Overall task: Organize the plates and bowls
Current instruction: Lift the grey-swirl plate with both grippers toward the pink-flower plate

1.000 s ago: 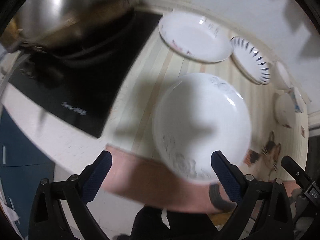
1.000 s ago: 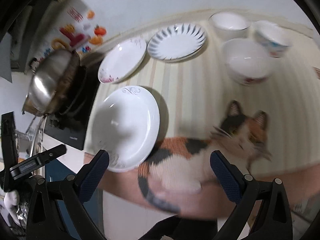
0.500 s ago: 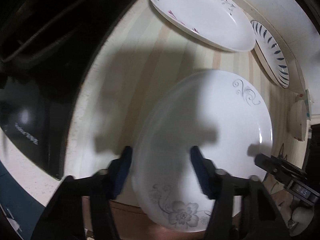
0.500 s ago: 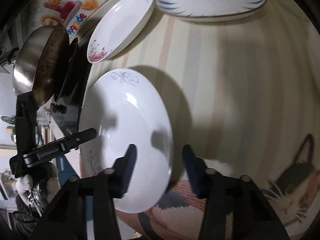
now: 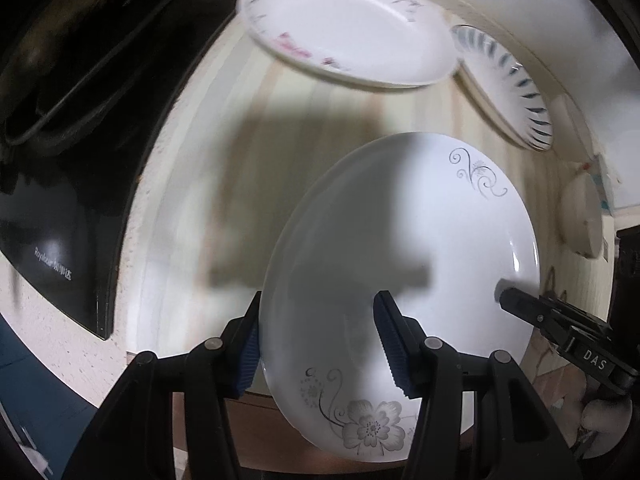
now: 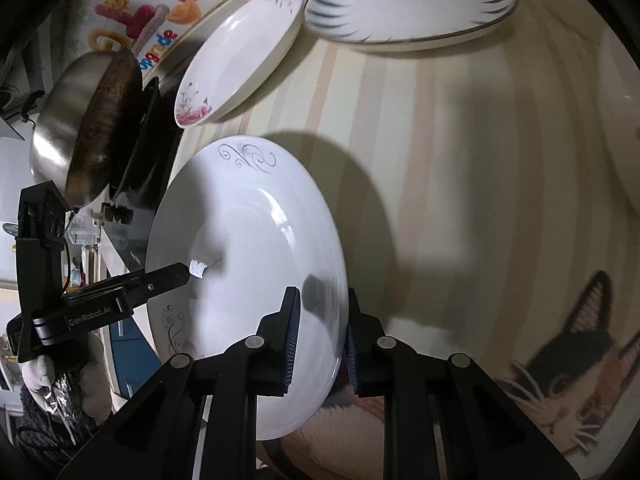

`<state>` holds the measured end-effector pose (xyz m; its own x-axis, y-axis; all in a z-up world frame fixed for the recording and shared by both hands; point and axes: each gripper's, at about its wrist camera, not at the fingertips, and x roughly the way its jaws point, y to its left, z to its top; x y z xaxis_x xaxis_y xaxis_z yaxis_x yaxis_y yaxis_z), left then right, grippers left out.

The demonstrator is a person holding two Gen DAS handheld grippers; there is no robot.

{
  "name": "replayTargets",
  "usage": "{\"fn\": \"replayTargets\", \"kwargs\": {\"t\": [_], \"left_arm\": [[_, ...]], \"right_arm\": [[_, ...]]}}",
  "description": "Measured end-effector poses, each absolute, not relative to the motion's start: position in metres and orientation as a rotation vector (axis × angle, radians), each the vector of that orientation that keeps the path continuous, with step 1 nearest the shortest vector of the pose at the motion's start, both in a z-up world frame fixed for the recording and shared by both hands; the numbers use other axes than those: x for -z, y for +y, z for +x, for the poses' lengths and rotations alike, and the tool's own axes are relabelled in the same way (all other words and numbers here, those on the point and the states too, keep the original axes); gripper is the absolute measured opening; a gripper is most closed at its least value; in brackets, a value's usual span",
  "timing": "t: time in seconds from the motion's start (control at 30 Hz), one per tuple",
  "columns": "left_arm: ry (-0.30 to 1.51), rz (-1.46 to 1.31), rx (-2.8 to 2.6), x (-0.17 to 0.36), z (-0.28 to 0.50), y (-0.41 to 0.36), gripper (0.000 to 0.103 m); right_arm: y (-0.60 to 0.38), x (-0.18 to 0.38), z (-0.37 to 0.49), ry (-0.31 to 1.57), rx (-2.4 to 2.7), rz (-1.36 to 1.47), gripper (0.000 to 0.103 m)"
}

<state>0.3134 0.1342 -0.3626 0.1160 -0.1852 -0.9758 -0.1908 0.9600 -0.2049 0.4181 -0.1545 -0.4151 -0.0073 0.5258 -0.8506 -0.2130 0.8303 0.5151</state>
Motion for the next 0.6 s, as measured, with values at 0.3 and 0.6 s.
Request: {"fn": "replayTargets", "kwargs": {"t": [0.3,0.6], "left_arm": [[1.434,-0.238,0.102,0.346,0.312,0.084,0.050],[1.461,-0.180,0.162,0.355,0.315,0.037,0.050]], "right_arm": [[-0.214,0.394,0.406,1.442,-0.526,0.303,0.023],[-0.266,0.406,0.388,1.447,-0.450,0.357,0.023]]}}
